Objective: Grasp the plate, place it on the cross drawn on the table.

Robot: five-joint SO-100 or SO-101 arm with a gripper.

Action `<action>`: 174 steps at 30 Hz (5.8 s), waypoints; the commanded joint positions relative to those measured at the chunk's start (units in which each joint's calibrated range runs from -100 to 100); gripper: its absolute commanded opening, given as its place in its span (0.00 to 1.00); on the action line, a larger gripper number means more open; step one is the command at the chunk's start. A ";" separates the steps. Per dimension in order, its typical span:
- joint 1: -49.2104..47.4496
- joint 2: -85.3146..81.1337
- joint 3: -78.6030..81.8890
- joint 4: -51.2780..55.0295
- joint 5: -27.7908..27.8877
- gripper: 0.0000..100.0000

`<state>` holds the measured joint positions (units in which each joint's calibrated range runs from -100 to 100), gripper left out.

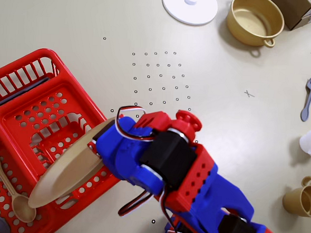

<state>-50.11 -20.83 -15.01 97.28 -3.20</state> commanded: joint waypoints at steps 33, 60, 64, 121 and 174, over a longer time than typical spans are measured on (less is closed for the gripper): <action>51.41 -10.44 4.04 -32.37 6.11 0.00; 82.99 26.41 -22.71 -34.62 6.06 0.00; 85.86 26.41 -19.53 -34.62 6.98 0.00; 87.23 6.04 68.23 -96.75 19.29 0.14; 52.41 -73.67 95.15 -41.14 2.93 0.00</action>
<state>2.14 -90.20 77.49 56.97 -0.66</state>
